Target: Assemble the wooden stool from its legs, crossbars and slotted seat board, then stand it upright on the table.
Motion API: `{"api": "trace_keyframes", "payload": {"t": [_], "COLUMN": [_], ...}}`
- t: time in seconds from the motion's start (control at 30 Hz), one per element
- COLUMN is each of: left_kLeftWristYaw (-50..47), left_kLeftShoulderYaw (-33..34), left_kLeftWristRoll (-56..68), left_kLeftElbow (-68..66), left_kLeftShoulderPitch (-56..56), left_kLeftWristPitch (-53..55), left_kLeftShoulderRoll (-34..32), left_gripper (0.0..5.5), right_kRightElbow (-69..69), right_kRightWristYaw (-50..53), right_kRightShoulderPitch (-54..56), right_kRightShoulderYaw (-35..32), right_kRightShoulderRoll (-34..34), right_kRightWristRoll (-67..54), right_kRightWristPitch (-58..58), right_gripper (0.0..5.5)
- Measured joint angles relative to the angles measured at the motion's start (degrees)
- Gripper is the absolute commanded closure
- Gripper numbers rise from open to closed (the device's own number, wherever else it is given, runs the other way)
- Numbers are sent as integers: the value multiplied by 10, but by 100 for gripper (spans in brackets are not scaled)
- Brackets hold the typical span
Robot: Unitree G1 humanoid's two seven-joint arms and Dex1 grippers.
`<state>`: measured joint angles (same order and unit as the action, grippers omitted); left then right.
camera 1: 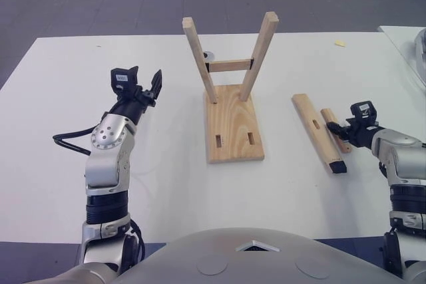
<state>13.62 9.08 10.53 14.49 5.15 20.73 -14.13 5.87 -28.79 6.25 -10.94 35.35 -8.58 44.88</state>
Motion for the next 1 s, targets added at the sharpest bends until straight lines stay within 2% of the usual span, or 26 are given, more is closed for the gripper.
{"api": "trace_keyframes", "payload": {"t": [0.2,0.37,0.57,0.83,0.93,1.0], "left_kLeftWristYaw": [0,-1,-1,0,7,9], "left_kLeftShoulderYaw": [-6,-13,-21,-25,-16,18], "left_kLeftWristRoll": [0,-3,-14,-18,-12,18], "left_kLeftElbow": [-4,-4,-10,-26,-32,-43], "left_kLeftShoulderPitch": [0,-4,-4,-4,8,47], "left_kLeftWristPitch": [0,-3,-17,-28,-28,-18], "left_kLeftShoulderRoll": [-1,-1,-1,0,-3,-15], "left_gripper": [237,237,237,237,237,237], "right_kRightElbow": [16,38,112,142,159,160], "right_kRightWristYaw": [-11,-42,-71,-78,-30,20], "right_kRightShoulderPitch": [-2,6,34,45,53,68], "right_kRightShoulderYaw": [31,68,23,36,29,9], "right_kRightShoulderRoll": [19,40,20,24,15,0], "right_kRightWristRoll": [5,18,-48,-48,-38,-26], "right_kRightWristPitch": [-23,-47,-32,-59,-105,-134], "right_gripper": [228,329,418,418,418,418]}}
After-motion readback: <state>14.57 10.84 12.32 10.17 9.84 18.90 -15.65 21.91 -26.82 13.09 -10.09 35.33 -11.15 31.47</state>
